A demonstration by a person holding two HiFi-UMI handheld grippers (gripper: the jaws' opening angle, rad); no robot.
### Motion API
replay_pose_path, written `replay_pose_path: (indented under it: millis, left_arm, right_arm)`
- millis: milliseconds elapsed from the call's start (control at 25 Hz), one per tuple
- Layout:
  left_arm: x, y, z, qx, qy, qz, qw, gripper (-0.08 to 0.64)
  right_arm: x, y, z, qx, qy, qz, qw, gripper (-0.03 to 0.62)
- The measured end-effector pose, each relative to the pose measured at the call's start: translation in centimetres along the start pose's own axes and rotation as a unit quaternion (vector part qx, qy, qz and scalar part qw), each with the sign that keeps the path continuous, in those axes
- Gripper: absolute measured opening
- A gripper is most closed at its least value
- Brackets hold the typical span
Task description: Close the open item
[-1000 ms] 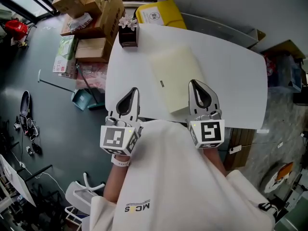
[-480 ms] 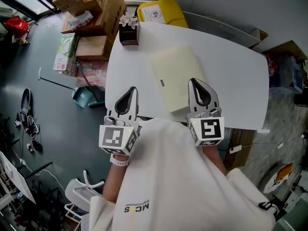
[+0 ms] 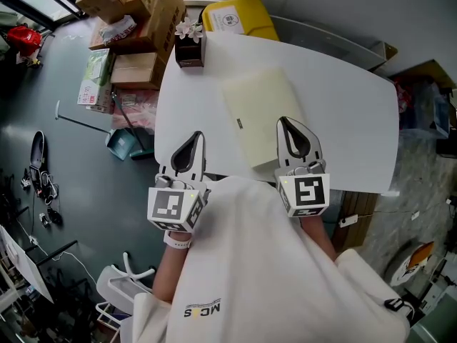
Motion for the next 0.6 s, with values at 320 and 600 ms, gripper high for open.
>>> replay_pose_path:
  millis: [320,600]
  left_arm:
    - [0.43,-0.20,-0.12,-0.003,0.003,-0.002,1.0000,0.026]
    - [0.47,0.25,-0.43,-0.012,0.006,0.004,0.9999,0.026]
  right_arm:
    - [0.56,-0.60,0.28,-0.008,-0.010,-0.004,1.000,0.018]
    - [0.67,-0.78,0.59,-0.011,-0.016,-0.004,1.000,0.018]
Point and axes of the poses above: the fingertips, and each gripper's own axes: x forward along the fingers, z to its left, y out of its underside, the point moved 9 cm from there along -x, backward along the fingers, and after that the axes turned 7 degrees about -x, right-handed, at the moved point
